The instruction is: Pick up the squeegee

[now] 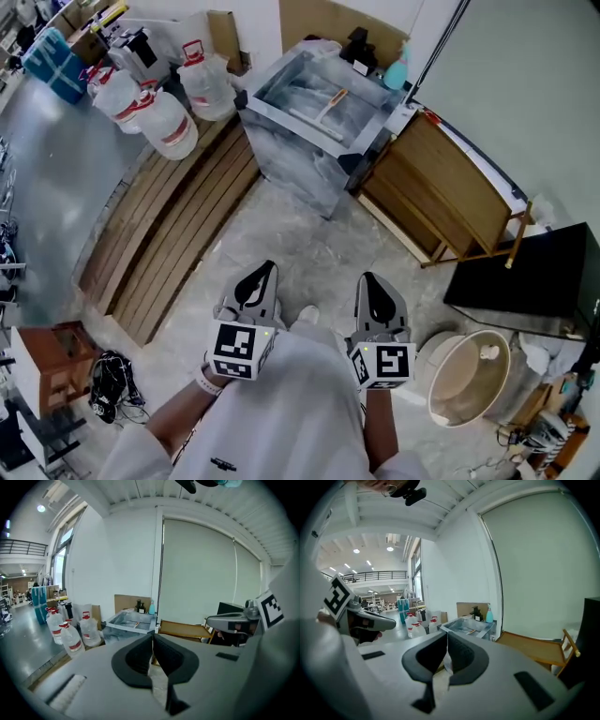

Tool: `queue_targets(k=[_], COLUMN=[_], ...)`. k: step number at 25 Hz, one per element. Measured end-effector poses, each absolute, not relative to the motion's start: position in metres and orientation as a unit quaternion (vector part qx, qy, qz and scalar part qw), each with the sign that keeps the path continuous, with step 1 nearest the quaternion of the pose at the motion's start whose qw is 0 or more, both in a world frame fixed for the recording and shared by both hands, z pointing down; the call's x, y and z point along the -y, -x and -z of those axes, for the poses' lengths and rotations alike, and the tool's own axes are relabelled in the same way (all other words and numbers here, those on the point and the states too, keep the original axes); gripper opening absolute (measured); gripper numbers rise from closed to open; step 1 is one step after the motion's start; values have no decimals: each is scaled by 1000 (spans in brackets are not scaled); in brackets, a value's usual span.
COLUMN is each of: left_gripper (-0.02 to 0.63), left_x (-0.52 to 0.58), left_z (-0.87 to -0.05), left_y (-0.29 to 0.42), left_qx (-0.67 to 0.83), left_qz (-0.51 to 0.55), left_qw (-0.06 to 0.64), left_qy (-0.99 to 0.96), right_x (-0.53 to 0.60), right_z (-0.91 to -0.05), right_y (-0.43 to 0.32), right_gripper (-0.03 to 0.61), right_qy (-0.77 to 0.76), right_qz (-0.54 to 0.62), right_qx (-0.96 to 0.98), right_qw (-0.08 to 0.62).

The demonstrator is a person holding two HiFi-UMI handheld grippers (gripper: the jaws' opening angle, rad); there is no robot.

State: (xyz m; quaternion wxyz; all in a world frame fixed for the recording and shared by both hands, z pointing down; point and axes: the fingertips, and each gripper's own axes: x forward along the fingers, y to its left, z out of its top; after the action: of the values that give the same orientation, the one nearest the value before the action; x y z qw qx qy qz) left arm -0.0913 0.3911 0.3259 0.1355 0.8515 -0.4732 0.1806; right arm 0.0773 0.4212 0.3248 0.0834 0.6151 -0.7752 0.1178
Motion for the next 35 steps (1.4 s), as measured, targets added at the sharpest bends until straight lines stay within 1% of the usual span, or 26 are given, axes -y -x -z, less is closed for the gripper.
queue_targets(k=[4,12,18,24,31,35], left_gripper=[12,12,12,12,12,12], left_x=[-390,-383,-355,-284,-153,-82], left_z=[-326,-344,-350,-367,-357,-357], left_y=[89,55,37,36,29,32], left_qx=[480,469,459,467,478,479], left_qz=[-178,-185,-180,-173,-159,-155], left_qw=[140,162,164,188,197,207], left_qy=[-848,-848,-854,-847,-841,-839], right_x=[-426,-433,-408,-331,-192,-119], right_z=[-322,-341,-348,-356,-357,-352], right_y=[-90,-120,-129,-124,-125,-119], right_gripper=[6,6,6,6,6,6], right_qy=[-618,-626,-627,-615,-591,-584], right_qz=[-109,-120,-122,-119,-126,-132], right_qx=[774,764,763,773,785,789], right_qw=[85,97,97,102,135,140])
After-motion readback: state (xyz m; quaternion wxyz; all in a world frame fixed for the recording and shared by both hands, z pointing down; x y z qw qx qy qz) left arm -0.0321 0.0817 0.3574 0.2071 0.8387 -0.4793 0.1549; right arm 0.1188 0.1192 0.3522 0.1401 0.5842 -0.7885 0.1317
